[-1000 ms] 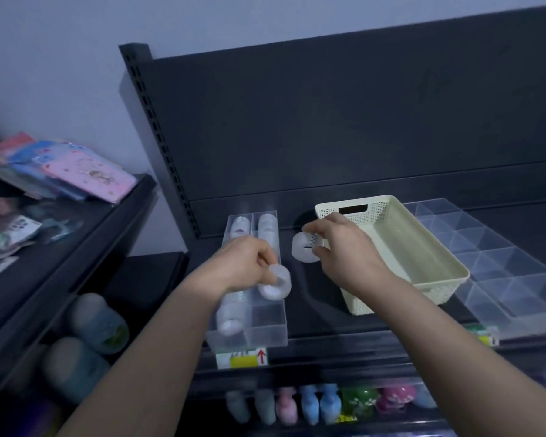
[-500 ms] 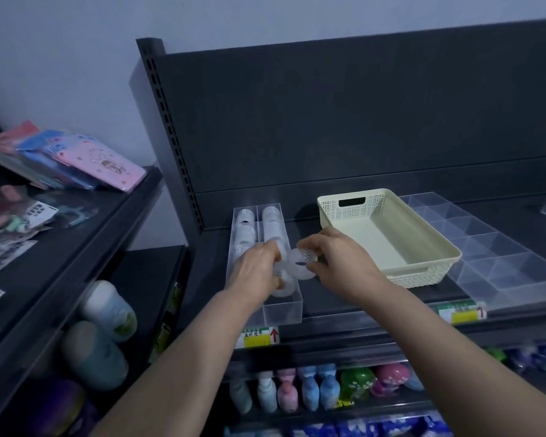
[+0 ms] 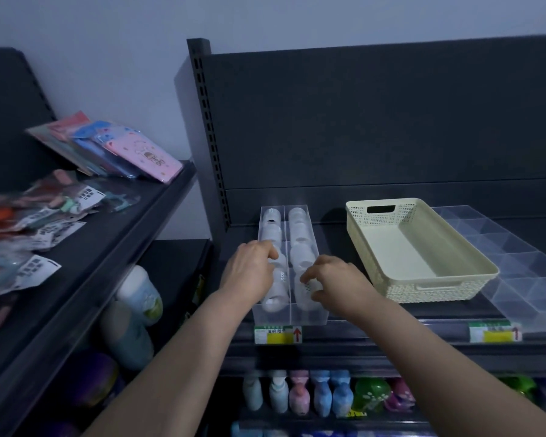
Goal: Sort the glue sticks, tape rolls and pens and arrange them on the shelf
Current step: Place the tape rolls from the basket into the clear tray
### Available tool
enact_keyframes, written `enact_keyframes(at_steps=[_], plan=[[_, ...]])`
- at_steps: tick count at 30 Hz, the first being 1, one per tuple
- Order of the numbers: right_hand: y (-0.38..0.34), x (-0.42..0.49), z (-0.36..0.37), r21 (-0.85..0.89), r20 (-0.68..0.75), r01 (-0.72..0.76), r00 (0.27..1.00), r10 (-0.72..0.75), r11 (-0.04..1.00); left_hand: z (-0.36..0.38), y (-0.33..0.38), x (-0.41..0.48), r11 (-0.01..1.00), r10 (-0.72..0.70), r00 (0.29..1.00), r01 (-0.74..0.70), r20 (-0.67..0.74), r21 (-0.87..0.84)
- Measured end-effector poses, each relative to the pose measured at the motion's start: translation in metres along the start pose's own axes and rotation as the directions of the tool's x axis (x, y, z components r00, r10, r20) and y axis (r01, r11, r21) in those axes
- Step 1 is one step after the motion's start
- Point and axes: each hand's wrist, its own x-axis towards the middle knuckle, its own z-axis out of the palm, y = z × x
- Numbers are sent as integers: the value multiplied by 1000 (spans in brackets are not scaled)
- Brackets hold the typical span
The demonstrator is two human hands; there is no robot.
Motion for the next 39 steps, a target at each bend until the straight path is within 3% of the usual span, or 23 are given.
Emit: enact_keyframes(at_steps=[5, 10, 19, 23, 26, 34, 39], plan=[[5, 1, -3, 224, -88, -69, 992, 91, 972, 3, -4, 0, 996, -64, 996, 60, 54, 72], [-5, 5, -1, 201, 22, -188, 982, 187, 961, 14, -3, 0, 984, -175, 953, 158, 247, 87], [-13, 9, 6, 194, 17, -163, 986, 163, 967, 10, -2, 1, 965, -207, 944, 153, 258, 214], [-1, 1, -2, 179, -112, -116, 984, 137, 977, 5, 18, 7, 990, -64, 990, 48, 126, 131], [21, -12, -15, 58, -232, -150, 959, 160, 987, 4, 52, 16, 996, 76, 995, -79, 60, 50], [116, -47, -41, -53, -229, -426, 886, 404, 903, 48, 137, 36, 989, 150, 941, -137, 303, -62], [175, -46, -48, -109, -135, -519, 853, 505, 848, 88, 163, 61, 985, 39, 925, 28, 378, -170]])
